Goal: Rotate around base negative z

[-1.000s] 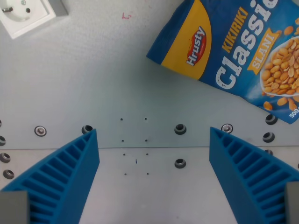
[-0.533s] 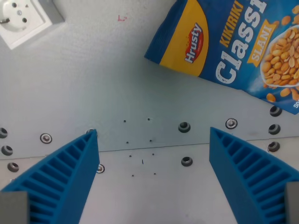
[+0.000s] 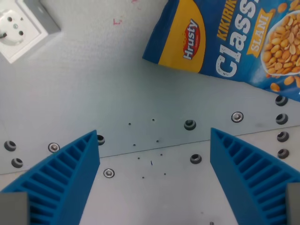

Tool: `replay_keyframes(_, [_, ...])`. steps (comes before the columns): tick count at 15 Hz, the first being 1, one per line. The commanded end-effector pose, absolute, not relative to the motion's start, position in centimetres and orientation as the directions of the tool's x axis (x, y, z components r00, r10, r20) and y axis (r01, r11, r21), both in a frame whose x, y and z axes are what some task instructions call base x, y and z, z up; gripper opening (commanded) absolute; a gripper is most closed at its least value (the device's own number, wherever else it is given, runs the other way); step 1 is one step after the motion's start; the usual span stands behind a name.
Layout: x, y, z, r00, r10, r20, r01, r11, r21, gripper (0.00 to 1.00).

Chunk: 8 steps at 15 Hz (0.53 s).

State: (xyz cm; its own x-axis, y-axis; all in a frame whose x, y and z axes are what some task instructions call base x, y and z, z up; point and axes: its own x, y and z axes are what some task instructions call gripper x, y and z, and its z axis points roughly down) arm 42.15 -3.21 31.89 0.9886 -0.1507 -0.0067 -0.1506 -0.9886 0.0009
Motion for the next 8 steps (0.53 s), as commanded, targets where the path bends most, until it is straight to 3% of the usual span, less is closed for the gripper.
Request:
replay_keyframes(1, [42.13, -3.22, 32.17, 0.950, -0.313, -0.001, -0.313, -0.950, -0.001, 1.00])
replay_keyframes(8, [42.13, -3.22, 32.17, 0.916, -0.400, -0.001, -0.400, -0.916, -0.002, 1.00])
